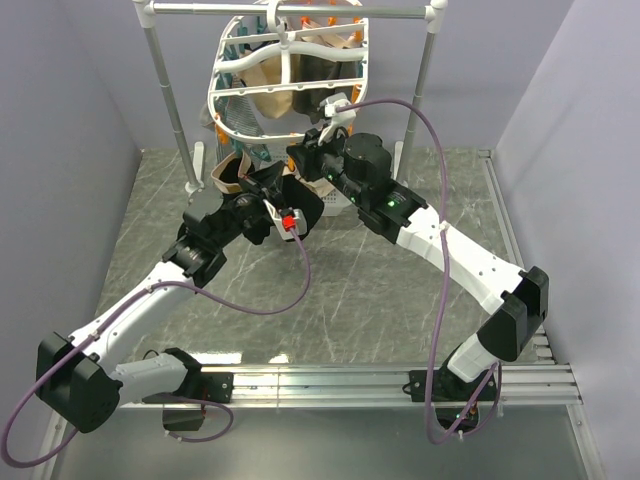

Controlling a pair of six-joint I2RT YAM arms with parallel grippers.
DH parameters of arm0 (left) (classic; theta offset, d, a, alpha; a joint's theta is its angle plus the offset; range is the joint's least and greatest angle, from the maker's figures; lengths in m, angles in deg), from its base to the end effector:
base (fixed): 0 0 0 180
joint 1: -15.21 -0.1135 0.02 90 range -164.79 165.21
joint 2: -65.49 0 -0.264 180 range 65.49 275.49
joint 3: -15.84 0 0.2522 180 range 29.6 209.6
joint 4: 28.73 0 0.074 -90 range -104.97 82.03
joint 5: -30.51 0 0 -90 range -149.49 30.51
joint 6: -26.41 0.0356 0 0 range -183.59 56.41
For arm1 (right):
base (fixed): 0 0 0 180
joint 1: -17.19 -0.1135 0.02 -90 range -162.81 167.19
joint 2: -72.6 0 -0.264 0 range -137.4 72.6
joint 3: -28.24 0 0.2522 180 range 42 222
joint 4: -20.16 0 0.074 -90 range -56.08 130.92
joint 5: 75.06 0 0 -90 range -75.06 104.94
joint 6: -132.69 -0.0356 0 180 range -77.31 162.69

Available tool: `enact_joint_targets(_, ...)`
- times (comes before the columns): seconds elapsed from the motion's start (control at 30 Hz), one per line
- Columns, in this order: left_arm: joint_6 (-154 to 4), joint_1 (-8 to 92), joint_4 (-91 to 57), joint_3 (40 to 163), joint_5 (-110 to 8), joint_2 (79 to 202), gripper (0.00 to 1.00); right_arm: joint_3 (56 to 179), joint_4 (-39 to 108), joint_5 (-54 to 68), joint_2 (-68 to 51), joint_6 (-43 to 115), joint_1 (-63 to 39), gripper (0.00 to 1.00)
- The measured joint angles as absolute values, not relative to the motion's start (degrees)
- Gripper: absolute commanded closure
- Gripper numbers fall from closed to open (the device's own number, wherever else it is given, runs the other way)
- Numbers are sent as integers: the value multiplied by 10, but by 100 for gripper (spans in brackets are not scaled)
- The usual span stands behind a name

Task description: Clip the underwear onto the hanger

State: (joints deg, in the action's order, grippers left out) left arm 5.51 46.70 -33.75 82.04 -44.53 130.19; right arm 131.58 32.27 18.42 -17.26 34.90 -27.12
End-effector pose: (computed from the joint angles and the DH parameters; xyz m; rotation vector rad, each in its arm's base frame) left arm 0.2229 -0.1473 0.3711 1.2557 0.7645 0.3447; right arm 0.2692 0.2598 0.4389 -0.4499 1.5208 0.6697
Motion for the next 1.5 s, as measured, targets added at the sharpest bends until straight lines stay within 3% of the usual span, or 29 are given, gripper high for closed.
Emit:
enact_joint_targets(0.6,-3,467,-301,875,-440,1303,100,1289,293,189,-160,382,-271,100)
enact_joint_targets(0.73,-3,467,-300,878,-439,1303,100,1289,293,192,-160,382,-271,86)
enact_joint_targets(0.83,0,467,-298,878,-439,1303,100,1289,293,193,-160,381,-271,81)
enact_joint_targets(1.13,3,467,-294,878,-435,1303,100,1290,296,194,-160,372,-270,72)
enact_joint_targets(1.5,4,466,-287,878,-428,1303,100,1305,323,173,-160,345,-260,68)
